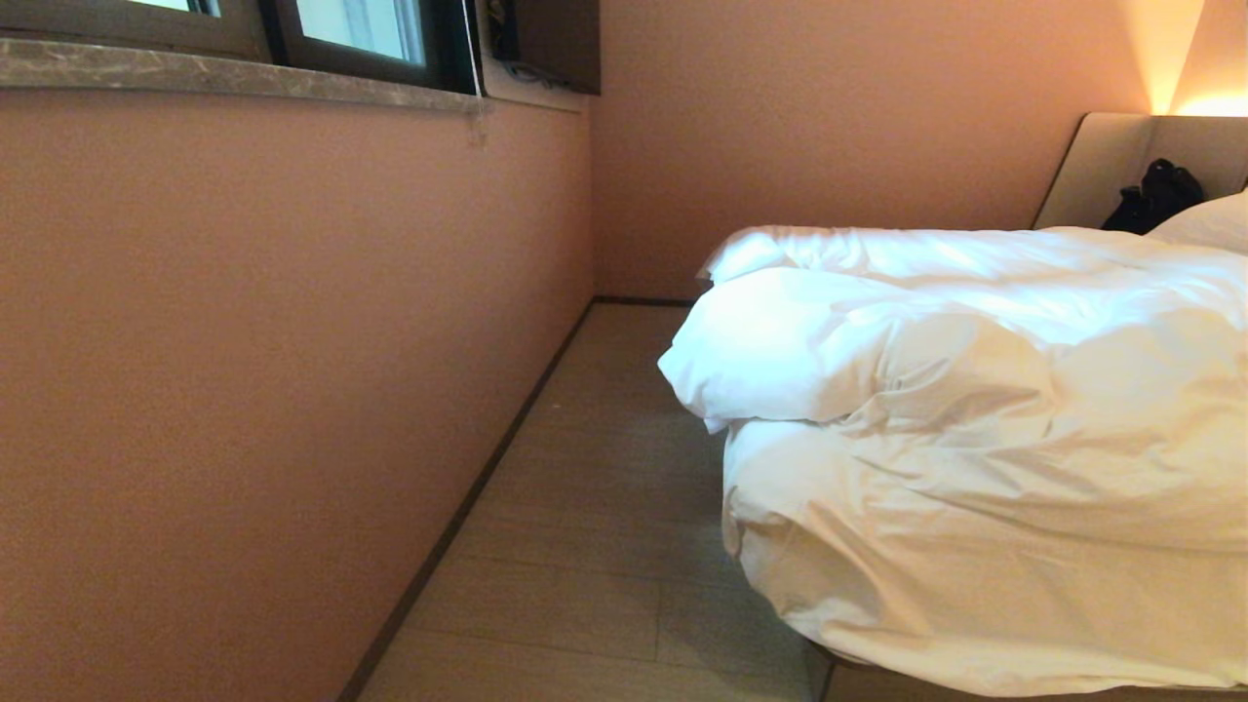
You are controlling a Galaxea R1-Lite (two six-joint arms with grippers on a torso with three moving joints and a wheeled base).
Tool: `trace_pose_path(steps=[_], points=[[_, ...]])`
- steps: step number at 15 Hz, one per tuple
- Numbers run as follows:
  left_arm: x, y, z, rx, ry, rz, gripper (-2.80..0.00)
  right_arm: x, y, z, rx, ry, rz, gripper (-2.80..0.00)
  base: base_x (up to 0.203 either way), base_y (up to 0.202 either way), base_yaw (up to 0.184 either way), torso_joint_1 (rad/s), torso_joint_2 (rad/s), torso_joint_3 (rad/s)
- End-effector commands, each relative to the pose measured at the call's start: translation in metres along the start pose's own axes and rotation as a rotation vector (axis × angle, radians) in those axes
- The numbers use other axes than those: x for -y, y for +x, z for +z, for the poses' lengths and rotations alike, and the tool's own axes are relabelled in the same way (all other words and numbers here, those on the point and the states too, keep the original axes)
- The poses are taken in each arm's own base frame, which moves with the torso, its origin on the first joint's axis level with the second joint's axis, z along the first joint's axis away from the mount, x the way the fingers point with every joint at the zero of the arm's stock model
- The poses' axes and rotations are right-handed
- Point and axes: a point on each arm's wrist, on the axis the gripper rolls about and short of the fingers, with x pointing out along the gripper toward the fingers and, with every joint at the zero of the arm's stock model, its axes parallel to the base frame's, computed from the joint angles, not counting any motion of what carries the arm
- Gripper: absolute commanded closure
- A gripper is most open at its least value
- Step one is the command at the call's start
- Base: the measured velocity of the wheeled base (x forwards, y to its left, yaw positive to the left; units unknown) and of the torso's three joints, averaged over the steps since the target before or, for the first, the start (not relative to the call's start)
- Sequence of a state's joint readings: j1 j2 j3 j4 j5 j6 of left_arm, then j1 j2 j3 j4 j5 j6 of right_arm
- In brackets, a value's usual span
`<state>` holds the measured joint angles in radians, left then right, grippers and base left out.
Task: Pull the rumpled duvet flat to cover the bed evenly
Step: Hold the folded corner of the quilt
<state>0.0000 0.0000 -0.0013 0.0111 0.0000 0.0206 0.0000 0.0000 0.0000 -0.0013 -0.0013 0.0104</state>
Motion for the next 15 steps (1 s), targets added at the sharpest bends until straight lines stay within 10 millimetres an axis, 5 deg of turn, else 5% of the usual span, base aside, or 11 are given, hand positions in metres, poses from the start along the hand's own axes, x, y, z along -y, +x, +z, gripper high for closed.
trace_pose_path(steps=[1,7,15], points=[[0.0,0.0,-0.0001,-0.001,-0.001,0.0,0.0,0.0,0.0,0.0,0.0,0.0,0.0,0.0,0.0,0.0,0.0,0.0,0.0,0.0],[0.0,0.0001,0.0,0.002,-0.005,0.0,0.0,0.0,0.0,0.0,0.0,0.0,0.0,0.0,0.018,0.0,-0.001,0.0,0.0,0.0],[0.0,0.0001,-0.0003,-0.001,-0.005,0.0,0.0,0.0,0.0,0.0,0.0,-0.001,0.0,0.0,0.196,0.0,0.001,0.003,0.0,0.002]])
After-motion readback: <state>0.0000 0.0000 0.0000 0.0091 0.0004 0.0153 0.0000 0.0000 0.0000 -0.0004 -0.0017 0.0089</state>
